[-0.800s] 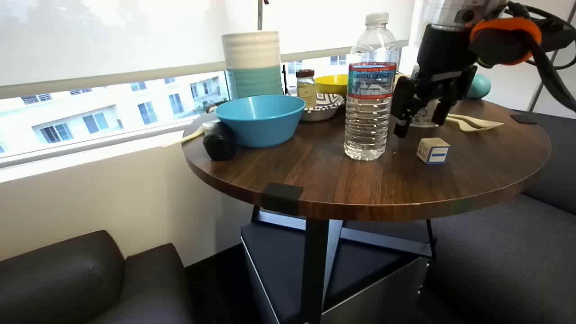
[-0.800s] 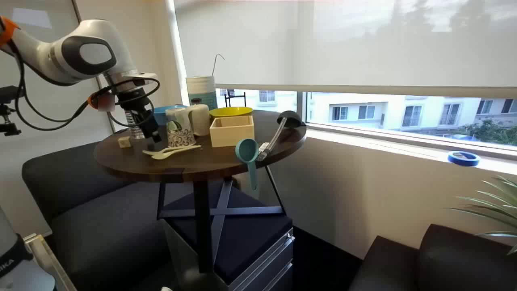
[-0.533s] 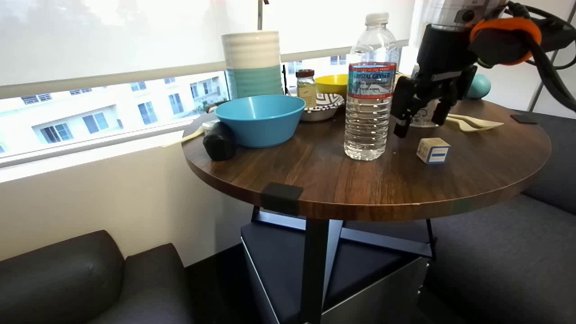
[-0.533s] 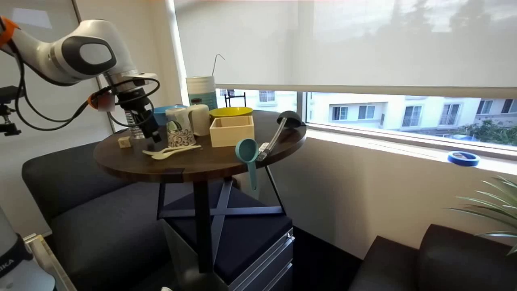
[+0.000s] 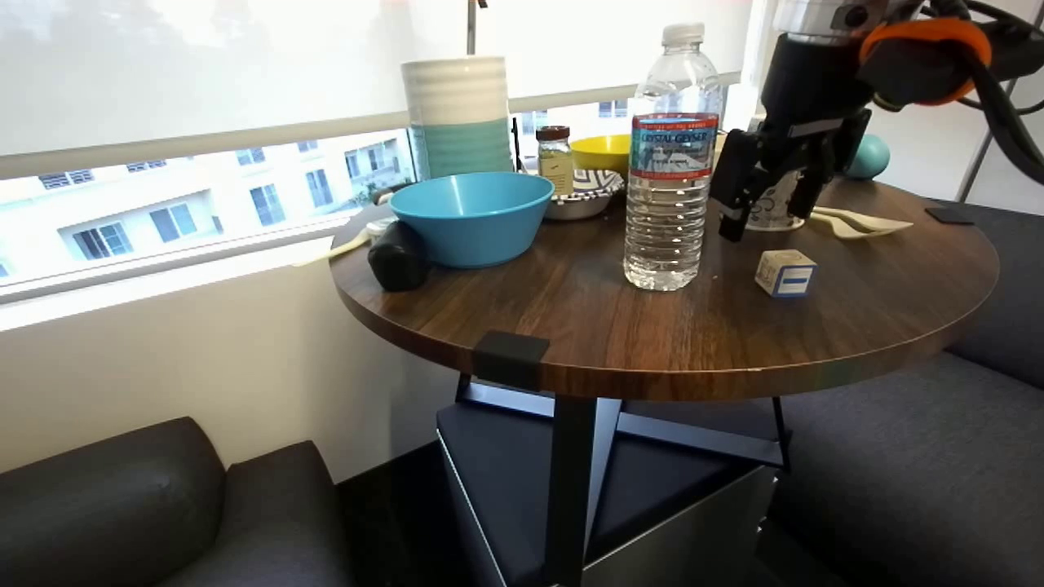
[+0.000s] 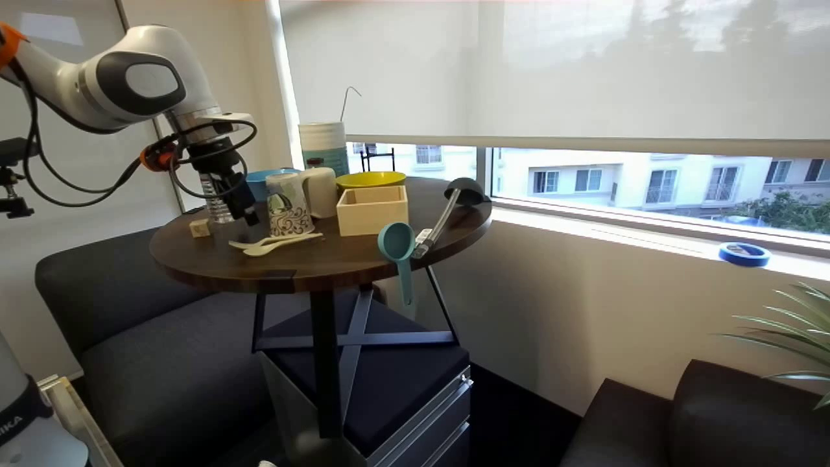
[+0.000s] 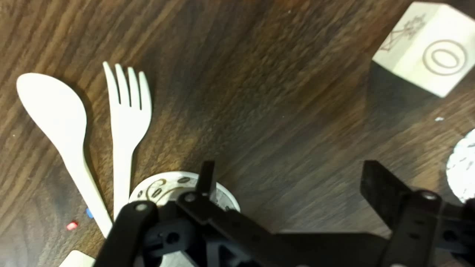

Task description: Place the water bottle upside down.

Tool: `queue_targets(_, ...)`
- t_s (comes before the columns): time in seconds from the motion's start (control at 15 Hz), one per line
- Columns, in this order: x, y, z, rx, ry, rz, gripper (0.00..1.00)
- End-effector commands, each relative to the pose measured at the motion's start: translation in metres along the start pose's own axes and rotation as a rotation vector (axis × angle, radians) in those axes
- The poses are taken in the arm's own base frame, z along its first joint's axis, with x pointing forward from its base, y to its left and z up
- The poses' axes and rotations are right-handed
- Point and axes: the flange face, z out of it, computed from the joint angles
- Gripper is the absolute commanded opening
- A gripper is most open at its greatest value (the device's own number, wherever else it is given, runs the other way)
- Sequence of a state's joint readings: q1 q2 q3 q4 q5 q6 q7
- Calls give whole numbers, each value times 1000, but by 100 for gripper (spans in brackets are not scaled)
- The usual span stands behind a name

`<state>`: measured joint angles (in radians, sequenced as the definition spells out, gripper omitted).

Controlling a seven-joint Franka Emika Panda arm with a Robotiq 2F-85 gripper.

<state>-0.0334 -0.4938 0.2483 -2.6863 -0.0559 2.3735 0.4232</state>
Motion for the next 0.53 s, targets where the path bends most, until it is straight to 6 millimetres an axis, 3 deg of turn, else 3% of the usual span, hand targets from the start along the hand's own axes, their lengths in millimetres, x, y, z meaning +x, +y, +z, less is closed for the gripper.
queue_targets(0.0,0,5,-25,-29,23,-20,100)
queue_targets(0.47,3,3,-55,11,48,-12,100)
